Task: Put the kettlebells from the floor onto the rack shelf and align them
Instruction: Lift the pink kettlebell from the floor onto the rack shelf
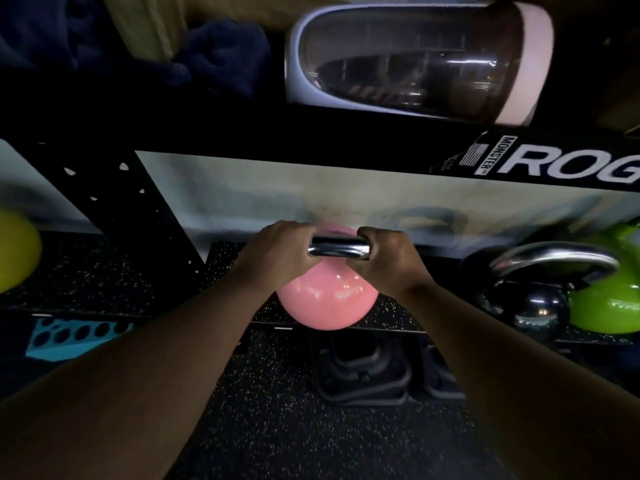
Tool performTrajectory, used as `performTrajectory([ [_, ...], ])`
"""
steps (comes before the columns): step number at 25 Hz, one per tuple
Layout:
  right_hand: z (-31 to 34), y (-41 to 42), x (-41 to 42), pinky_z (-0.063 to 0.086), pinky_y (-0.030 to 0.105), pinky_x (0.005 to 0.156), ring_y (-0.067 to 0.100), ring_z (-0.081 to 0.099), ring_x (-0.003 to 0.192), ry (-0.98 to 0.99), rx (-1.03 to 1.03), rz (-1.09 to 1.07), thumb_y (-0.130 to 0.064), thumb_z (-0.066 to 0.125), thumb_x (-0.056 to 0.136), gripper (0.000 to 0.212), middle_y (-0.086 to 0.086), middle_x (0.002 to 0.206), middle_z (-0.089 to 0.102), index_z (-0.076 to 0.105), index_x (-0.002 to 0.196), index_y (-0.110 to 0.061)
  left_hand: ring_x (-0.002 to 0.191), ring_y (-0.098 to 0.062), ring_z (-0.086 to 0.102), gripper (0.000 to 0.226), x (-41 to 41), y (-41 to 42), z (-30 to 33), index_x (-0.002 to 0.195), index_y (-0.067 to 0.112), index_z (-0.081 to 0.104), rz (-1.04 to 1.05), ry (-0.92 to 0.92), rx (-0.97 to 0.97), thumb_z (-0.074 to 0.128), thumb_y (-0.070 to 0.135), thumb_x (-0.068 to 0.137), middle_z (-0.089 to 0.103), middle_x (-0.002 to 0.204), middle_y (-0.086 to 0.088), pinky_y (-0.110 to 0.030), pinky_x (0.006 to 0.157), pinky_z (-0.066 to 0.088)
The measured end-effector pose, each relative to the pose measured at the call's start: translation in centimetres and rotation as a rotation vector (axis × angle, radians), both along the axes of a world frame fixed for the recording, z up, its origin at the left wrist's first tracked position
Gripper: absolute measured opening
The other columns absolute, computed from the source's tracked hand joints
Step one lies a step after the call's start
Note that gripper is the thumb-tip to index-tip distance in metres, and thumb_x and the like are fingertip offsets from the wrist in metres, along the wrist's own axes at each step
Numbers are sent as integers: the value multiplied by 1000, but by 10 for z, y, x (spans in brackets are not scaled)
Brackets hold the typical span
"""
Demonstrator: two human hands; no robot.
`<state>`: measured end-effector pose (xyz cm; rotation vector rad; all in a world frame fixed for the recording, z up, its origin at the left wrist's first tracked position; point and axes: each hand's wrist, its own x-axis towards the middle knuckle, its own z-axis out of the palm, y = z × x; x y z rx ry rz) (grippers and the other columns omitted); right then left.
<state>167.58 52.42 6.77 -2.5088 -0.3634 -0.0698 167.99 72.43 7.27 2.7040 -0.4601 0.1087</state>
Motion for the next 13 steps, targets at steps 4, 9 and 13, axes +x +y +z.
performTrajectory([
  [4, 1, 2, 22, 35, 10, 43, 0, 48, 50, 7, 9, -85, -13, 72, 78, 10, -11, 60, 53, 65, 83, -17, 58, -18, 54, 11, 25, -8, -2, 81, 14, 65, 62, -14, -117, 74, 20, 78, 54, 63, 4, -24, 47, 32],
  [9, -2, 7, 51, 44, 29, 57, 23, 60, 67, 37, -16, -113, -10, 67, 82, 14, 7, 78, 66, 68, 95, -10, 71, -27, 62, 10, 52, -13, -4, 82, 17, 58, 137, 52, -104, 67, 19, 81, 60, 73, -5, -28, 60, 43],
  [13, -9, 6, 60, 41, 26, 56, 24, 62, 67, 32, -39, -98, -12, 66, 82, 14, 3, 75, 63, 66, 96, -14, 70, -25, 59, 11, 57, -12, -8, 84, 21, 57, 145, 55, -129, 68, 22, 82, 57, 73, -2, -28, 60, 41],
])
